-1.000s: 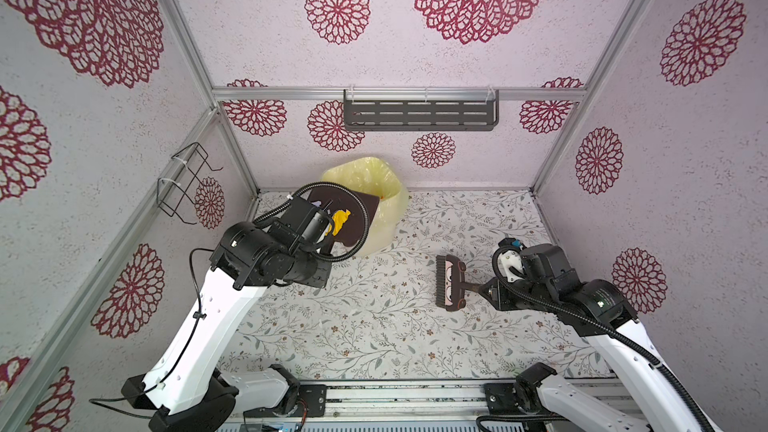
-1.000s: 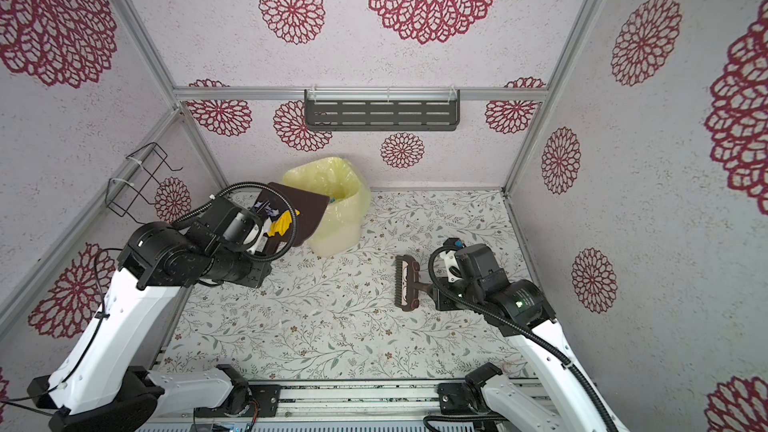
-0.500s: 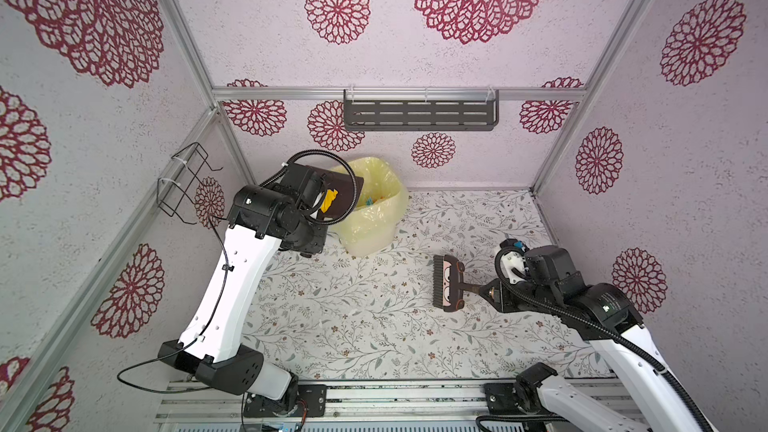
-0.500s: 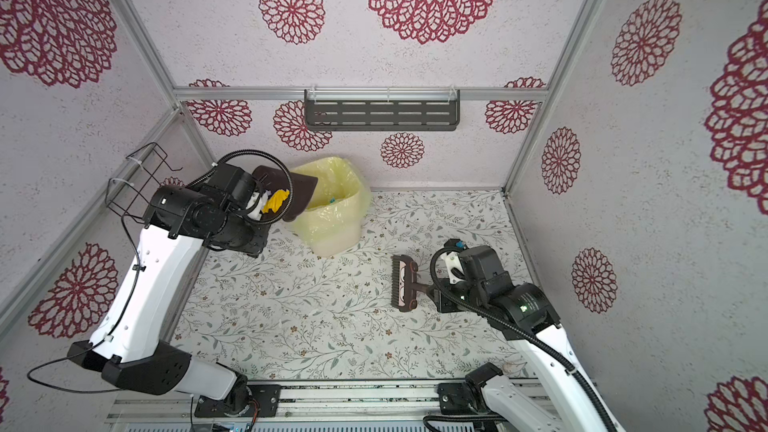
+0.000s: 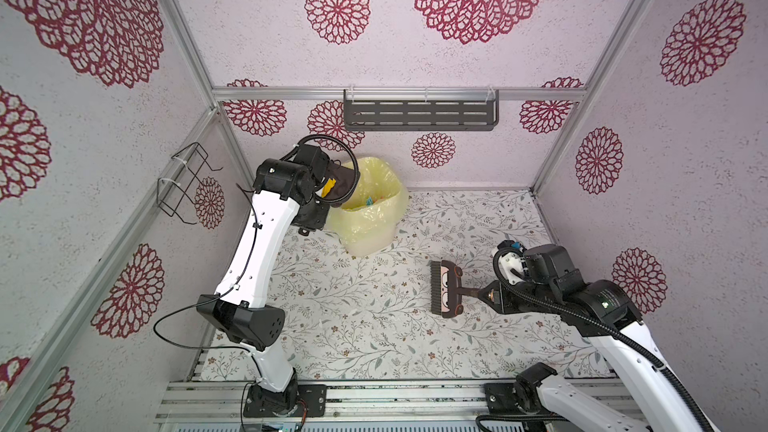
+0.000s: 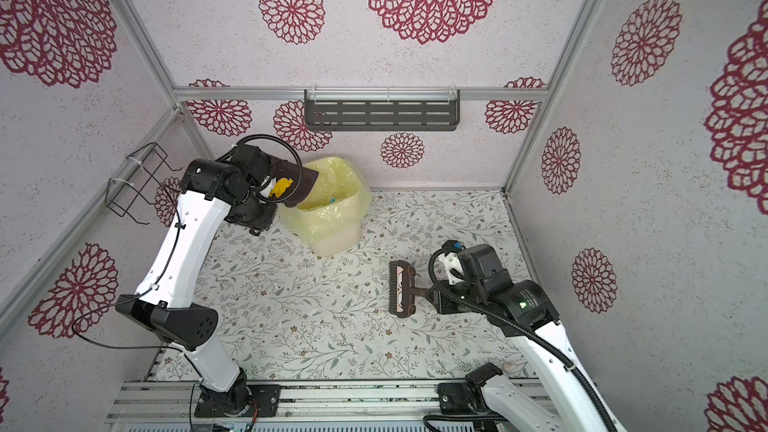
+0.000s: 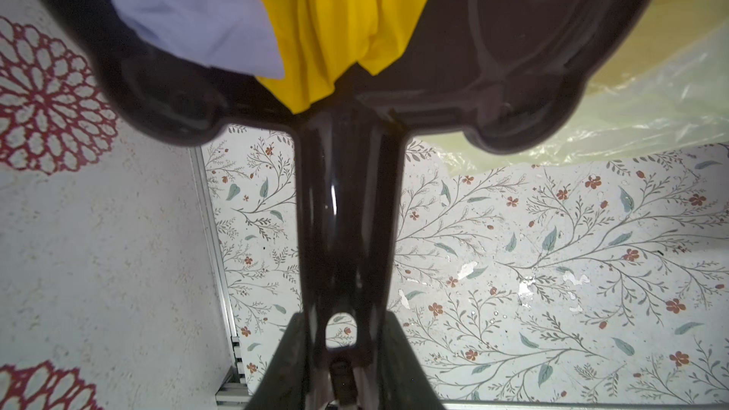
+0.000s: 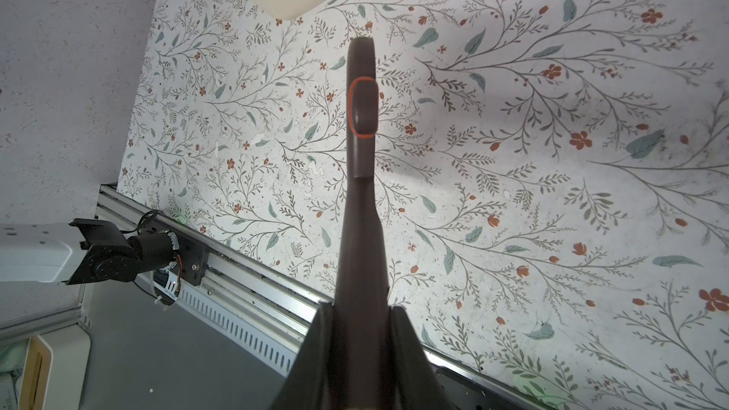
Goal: Sweep away the paper scraps from the table
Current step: 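Lift the dustpan to the bin with left while right withdraws the brush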
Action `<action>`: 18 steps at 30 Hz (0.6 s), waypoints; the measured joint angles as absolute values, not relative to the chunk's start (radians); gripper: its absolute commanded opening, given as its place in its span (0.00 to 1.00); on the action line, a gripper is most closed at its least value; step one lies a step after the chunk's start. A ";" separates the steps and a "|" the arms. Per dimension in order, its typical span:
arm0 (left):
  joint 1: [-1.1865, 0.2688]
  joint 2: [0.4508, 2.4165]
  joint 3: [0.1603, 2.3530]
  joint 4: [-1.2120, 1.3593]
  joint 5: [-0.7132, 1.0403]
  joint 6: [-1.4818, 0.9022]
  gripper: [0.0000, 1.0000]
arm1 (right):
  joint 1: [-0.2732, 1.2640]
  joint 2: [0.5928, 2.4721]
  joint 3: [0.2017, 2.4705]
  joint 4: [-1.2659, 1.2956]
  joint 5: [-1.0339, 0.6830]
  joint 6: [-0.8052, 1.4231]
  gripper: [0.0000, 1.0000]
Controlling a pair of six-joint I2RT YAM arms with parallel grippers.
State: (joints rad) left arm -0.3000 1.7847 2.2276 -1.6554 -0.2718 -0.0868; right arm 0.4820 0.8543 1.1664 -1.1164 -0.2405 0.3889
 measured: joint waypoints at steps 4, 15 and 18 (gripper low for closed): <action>-0.299 1.814 2.272 -1.658 -0.285 -0.050 0.00 | 0.482 0.848 1.164 -1.122 -0.242 0.395 0.00; -0.314 1.888 2.307 -1.658 -0.411 0.029 0.00 | 0.482 0.868 1.163 -1.125 -0.266 0.404 0.00; -0.324 1.904 2.321 -1.657 -0.453 0.060 0.00 | 0.482 0.869 1.150 -1.122 -0.269 0.407 0.00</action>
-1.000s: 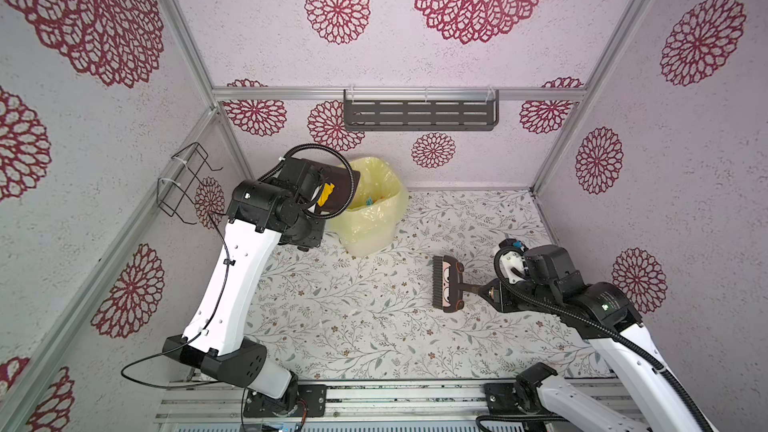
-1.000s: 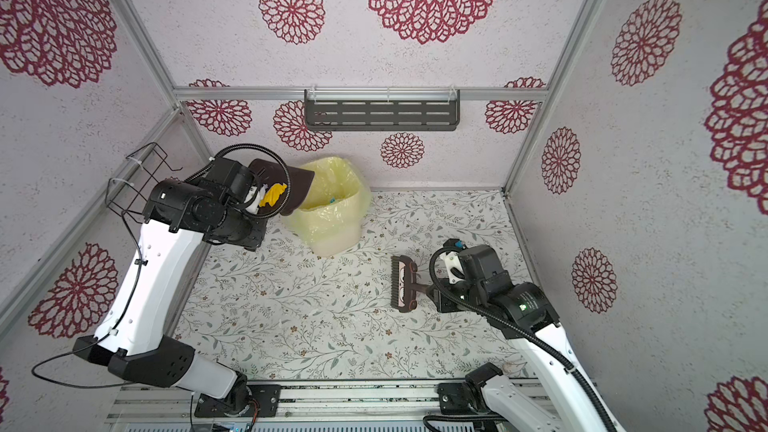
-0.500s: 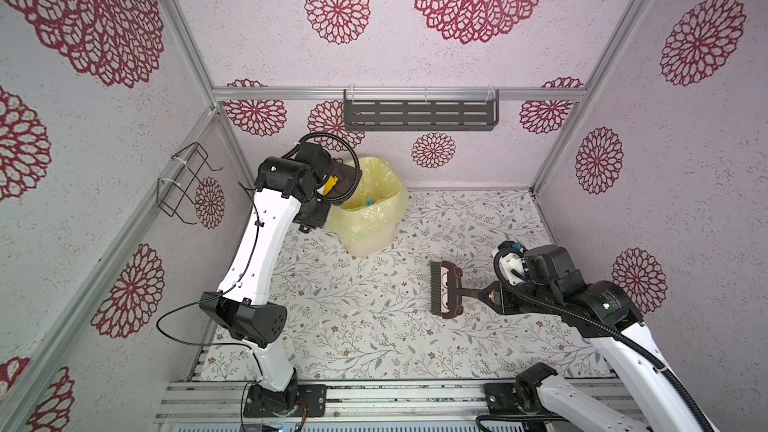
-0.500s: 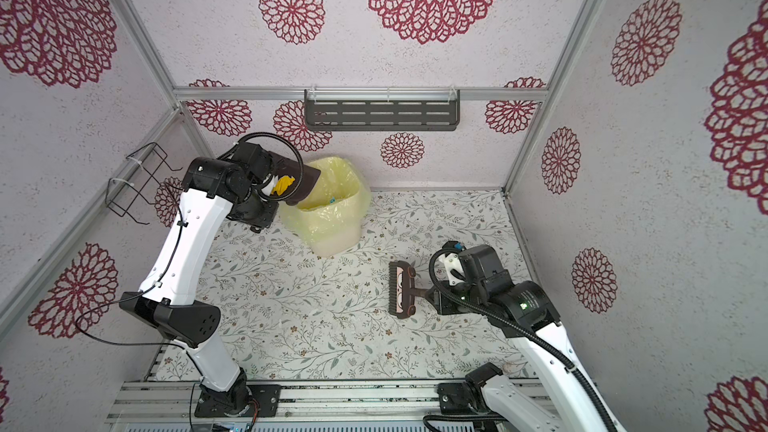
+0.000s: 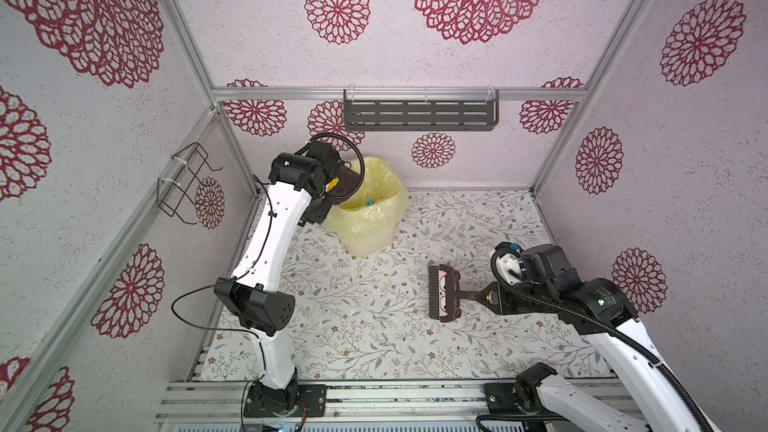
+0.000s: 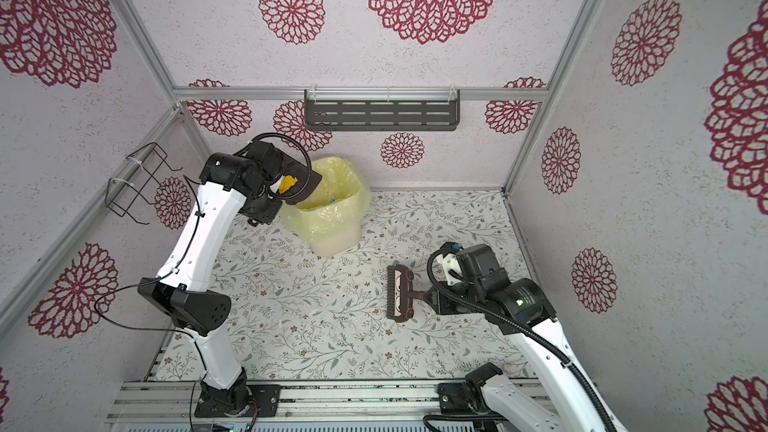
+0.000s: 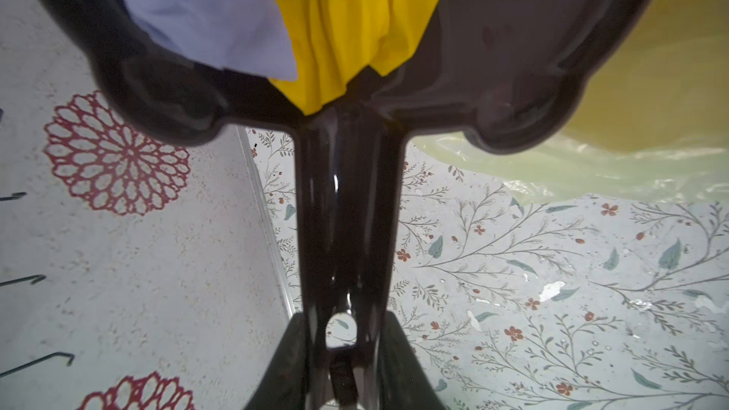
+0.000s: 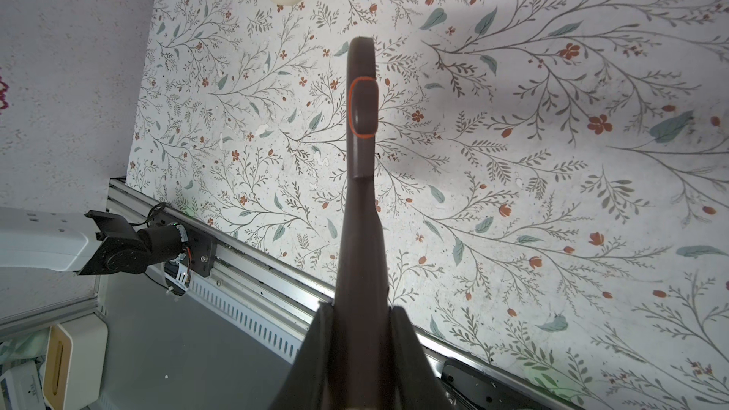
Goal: Sweep away the paper scraps from the table
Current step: 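Lift the dustpan to the bin with left while right withdraws the brush, then tip the dustpan over the yellow-bagged bin with the left gripper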
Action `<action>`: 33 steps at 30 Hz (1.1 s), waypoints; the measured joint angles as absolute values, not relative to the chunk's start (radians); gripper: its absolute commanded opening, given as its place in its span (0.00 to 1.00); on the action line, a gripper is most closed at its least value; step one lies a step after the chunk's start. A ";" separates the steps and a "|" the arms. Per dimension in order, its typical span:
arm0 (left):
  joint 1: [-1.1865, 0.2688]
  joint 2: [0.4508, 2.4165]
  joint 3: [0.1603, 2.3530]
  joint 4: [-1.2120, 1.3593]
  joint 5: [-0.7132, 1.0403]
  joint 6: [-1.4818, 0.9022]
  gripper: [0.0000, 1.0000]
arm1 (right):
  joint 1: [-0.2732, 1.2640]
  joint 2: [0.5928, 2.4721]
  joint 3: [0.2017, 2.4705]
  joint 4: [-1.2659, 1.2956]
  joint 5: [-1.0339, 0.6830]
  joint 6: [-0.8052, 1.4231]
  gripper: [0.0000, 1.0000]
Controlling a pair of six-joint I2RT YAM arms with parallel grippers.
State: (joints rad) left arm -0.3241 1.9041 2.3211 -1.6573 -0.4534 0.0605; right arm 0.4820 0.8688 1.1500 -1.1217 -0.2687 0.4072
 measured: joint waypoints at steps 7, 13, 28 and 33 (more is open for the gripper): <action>-0.391 1.929 2.371 -1.620 -0.570 0.158 0.00 | 0.481 0.870 1.118 -1.120 -0.277 0.419 0.00; -0.421 1.938 2.350 -1.563 -0.698 0.250 0.00 | 0.480 0.866 1.118 -1.121 -0.292 0.421 0.00; -0.461 1.951 2.216 -1.409 -0.950 0.457 0.00 | 0.480 0.833 1.118 -1.137 -0.293 0.423 0.00; -0.487 1.951 2.171 -1.299 -1.037 0.575 0.00 | 0.480 0.815 1.105 -1.135 -0.292 0.423 0.00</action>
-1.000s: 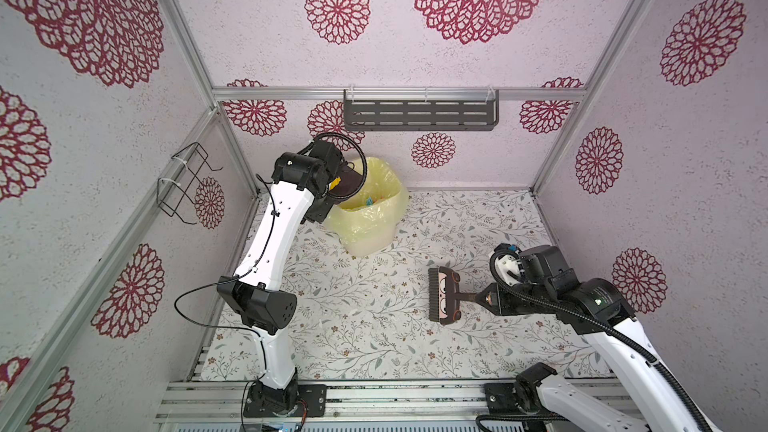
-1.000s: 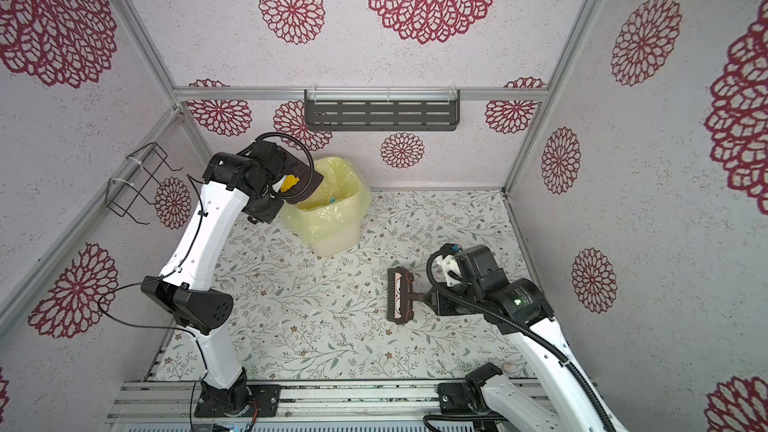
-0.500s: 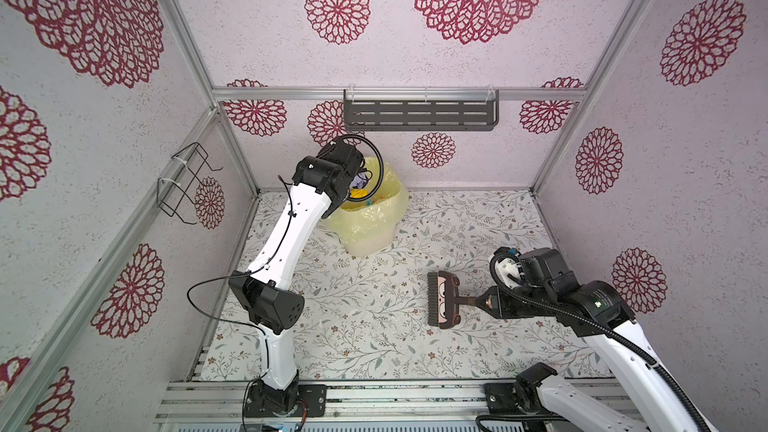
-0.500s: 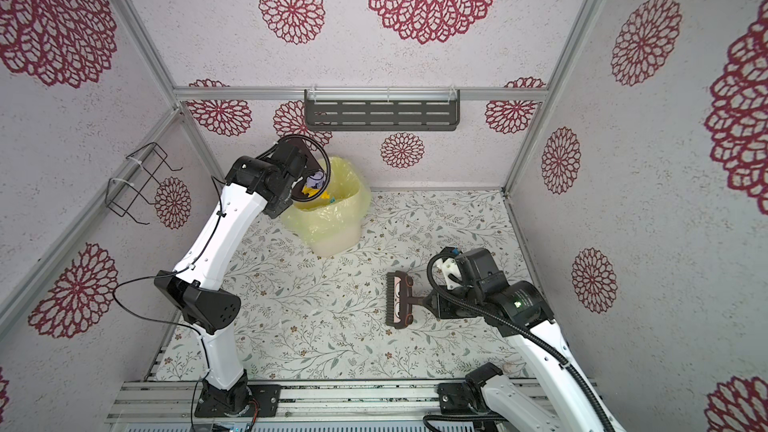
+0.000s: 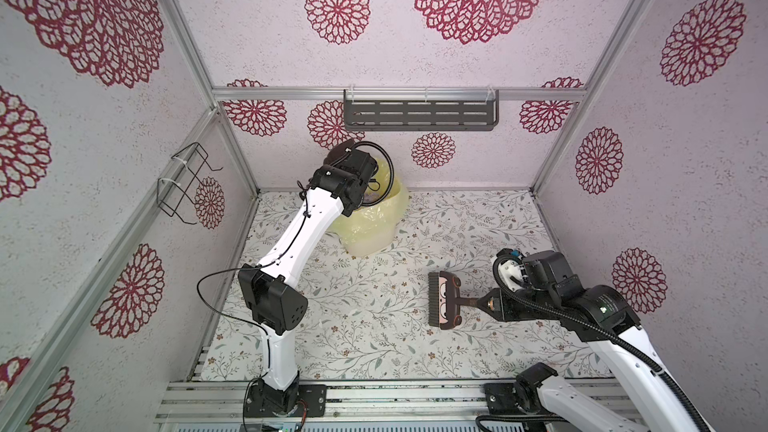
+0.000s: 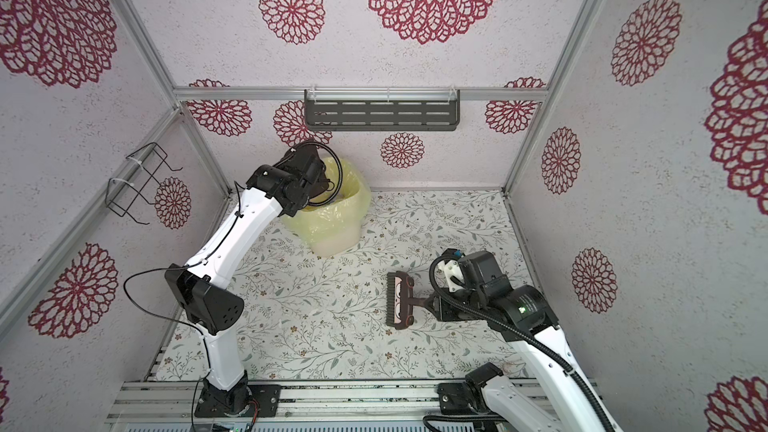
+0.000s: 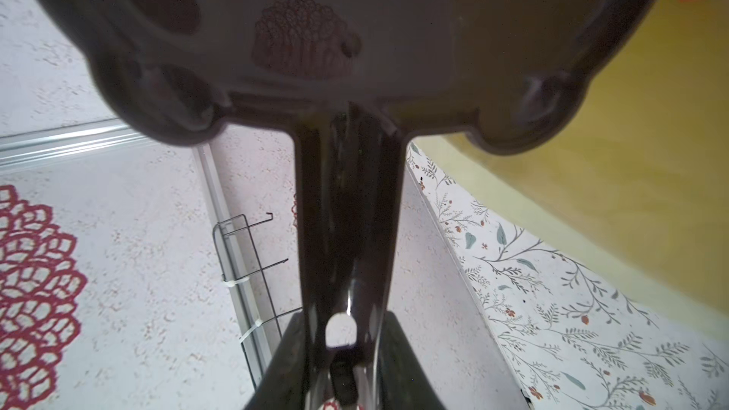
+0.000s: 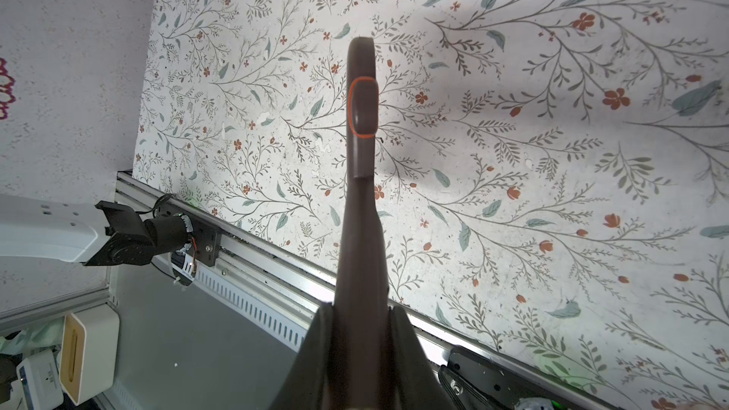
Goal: Sweep away the paper scraps from the table
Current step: 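Tip the dustpan over the yellow-bagged bin with the left gripper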
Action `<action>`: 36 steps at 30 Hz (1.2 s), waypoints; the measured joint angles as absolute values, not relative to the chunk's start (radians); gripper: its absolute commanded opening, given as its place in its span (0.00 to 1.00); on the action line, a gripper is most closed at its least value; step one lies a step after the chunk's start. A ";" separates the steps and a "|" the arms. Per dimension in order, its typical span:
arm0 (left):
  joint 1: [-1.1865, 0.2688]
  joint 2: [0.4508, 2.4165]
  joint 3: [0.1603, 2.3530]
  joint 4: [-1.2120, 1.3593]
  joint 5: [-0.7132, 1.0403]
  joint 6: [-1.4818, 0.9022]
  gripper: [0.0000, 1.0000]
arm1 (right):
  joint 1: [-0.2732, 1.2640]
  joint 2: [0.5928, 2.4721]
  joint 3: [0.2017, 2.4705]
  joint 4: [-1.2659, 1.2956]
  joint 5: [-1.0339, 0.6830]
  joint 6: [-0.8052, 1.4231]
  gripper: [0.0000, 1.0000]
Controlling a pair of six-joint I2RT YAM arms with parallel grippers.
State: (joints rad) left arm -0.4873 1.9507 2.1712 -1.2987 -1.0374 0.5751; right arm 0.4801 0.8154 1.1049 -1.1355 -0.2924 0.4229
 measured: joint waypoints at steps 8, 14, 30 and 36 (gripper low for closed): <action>-0.524 1.907 2.077 -1.108 -1.125 0.758 0.00 | 0.480 0.776 1.093 -1.145 -0.292 0.422 0.00; -0.528 1.871 2.023 -1.056 -1.147 0.805 0.00 | 0.480 0.754 1.093 -1.151 -0.283 0.423 0.00; -0.544 1.632 2.056 -1.196 -0.925 0.409 0.00 | 0.480 0.709 1.093 -1.137 -0.177 0.446 0.00; -0.653 1.368 1.829 -1.203 -0.727 0.140 0.00 | 0.480 0.700 1.092 -1.090 -0.070 0.446 0.00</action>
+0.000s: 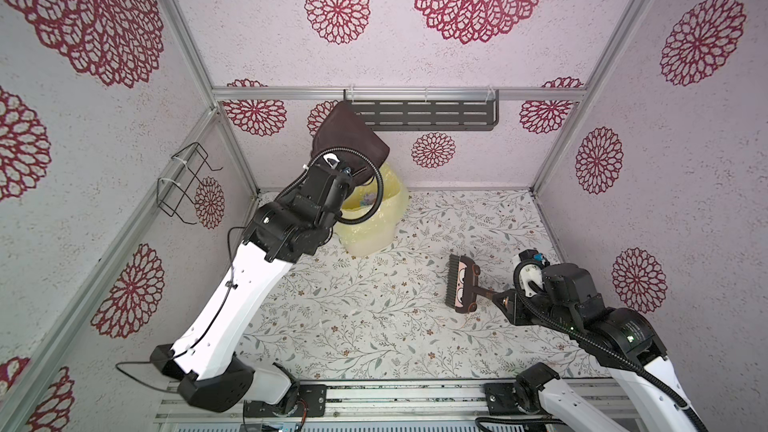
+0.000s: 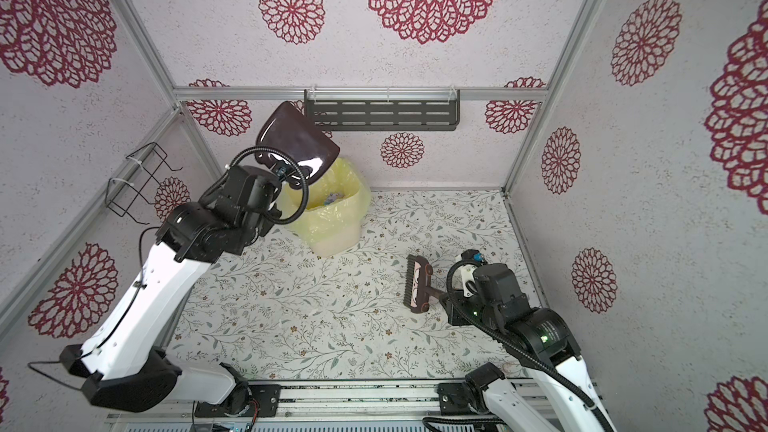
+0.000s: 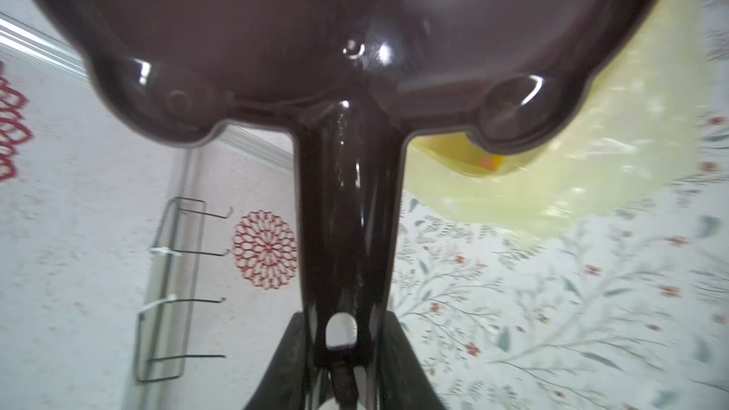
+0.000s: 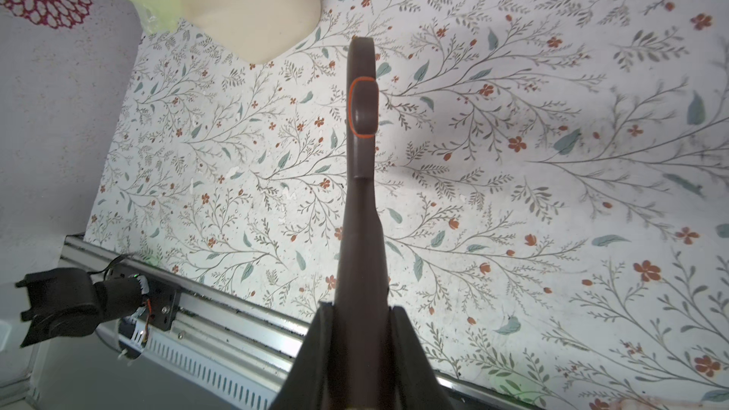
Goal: Sweep away the paper scraps from the table
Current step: 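Tip the dustpan over the yellow-bagged bin with the left gripper, then lower the dustpan onto the table with left while right lowers the brush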
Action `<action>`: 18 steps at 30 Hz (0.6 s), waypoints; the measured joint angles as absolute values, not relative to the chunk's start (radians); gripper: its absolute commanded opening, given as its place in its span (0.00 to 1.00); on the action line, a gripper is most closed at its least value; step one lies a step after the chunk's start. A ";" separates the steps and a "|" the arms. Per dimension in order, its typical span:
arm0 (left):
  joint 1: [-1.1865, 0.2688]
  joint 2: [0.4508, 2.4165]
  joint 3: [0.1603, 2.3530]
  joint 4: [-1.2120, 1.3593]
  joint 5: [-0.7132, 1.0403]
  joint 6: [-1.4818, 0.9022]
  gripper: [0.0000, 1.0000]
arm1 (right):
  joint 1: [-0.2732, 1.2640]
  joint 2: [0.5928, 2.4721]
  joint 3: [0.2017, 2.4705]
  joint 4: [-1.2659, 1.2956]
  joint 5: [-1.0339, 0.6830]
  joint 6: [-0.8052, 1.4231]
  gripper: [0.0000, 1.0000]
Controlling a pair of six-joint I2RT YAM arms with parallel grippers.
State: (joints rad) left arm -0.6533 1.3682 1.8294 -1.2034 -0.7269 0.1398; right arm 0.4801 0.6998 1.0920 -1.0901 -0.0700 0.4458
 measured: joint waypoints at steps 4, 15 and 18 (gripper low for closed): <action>-0.730 1.234 1.618 -1.207 -0.632 -0.054 0.00 | 0.478 0.691 1.079 -1.040 0.012 0.442 0.00; -0.900 0.967 1.202 -1.217 -0.501 -0.521 0.00 | 0.326 0.750 0.992 -0.845 0.099 0.410 0.00; -0.911 0.926 1.163 -1.214 -0.492 -0.599 0.00 | 0.234 0.759 0.923 -0.780 0.047 0.411 0.00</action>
